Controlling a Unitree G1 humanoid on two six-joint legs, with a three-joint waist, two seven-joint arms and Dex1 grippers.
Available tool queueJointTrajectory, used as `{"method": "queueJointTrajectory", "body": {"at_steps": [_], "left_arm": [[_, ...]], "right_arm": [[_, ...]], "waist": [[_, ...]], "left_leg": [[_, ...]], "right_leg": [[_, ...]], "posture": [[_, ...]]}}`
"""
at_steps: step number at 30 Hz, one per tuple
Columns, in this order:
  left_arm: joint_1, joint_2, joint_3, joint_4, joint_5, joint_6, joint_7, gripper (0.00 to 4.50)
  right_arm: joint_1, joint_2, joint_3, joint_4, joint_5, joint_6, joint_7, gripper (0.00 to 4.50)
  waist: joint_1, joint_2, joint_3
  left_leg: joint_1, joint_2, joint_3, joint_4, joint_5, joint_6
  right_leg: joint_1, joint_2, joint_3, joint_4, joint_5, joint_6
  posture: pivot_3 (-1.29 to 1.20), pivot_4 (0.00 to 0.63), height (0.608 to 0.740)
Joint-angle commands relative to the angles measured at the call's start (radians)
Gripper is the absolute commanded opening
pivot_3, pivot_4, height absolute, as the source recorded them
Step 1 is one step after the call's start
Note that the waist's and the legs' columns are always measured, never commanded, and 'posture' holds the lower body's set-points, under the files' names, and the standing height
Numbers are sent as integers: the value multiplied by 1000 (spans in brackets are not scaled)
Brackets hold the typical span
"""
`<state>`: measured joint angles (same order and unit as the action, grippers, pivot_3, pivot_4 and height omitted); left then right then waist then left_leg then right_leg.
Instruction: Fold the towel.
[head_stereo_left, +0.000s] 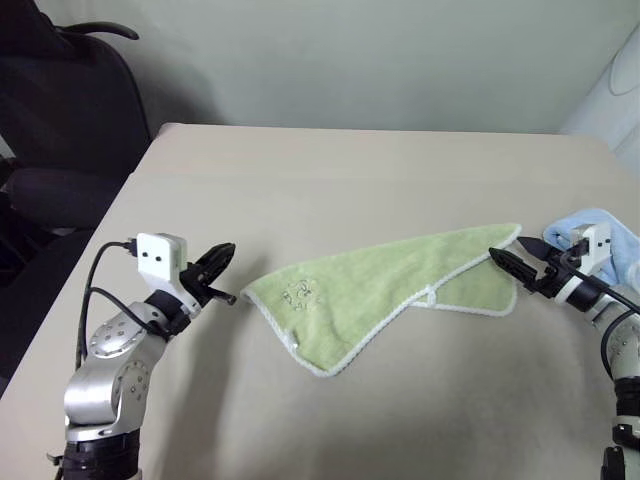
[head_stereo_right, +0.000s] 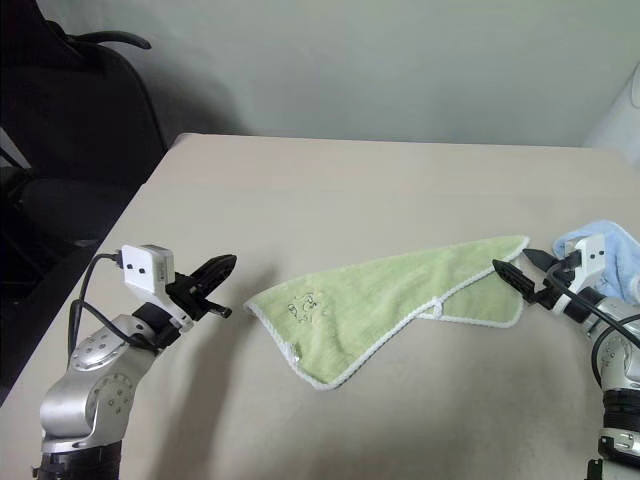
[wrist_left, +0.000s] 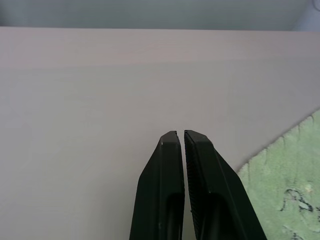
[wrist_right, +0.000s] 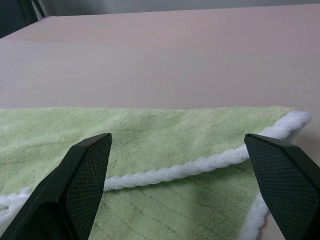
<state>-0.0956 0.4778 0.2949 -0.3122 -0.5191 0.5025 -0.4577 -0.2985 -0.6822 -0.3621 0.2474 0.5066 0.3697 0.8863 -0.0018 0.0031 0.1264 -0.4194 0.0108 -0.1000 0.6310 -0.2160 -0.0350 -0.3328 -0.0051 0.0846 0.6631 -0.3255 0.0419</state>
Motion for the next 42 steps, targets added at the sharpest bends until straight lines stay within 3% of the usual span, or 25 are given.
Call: {"method": "queueJointTrajectory", "body": {"at_steps": [1,13,19,24,31,42], "left_arm": [[-12,-1,-12,-46,1,-10,0,269],[-76,45,-107,-34,46,-24,-60,269],[-142,85,-184,-20,87,-24,-131,269],[-127,128,-238,-54,80,-27,-240,269],[-100,147,-248,-117,73,-15,-277,269],[17,146,-201,-239,64,23,-218,269]], "right_arm": [[-4,-10,-12,-52,21,-4,13,4485],[59,-63,-60,-139,-20,-63,-19,4485],[50,-137,-31,-113,-123,-177,-25,4485],[-27,-215,72,7,-321,-428,-21,4485],[-237,-288,305,362,-660,-833,-124,4485],[-538,-277,572,768,-982,-1092,-345,4485]], "waist": [[0,0,0],[1,0,0],[2,0,0],[-3,0,0],[-3,0,0],[-6,0,0]], "left_leg": [[0,0,0,0,0,0],[0,0,0,0,0,0],[0,0,0,0,0,0],[0,0,0,0,0,0],[0,1,0,0,-1,2],[0,2,0,0,-5,8]], "right_leg": [[0,0,0,0,0,0],[0,0,0,0,0,0],[0,0,0,0,0,0],[0,0,0,0,0,0],[0,-1,0,0,0,0],[0,-2,-1,1,1,-1]], "posture": [[0,150,740],[0,150,740],[0,150,740],[0,150,740],[0,150,740],[0,150,740]]}}
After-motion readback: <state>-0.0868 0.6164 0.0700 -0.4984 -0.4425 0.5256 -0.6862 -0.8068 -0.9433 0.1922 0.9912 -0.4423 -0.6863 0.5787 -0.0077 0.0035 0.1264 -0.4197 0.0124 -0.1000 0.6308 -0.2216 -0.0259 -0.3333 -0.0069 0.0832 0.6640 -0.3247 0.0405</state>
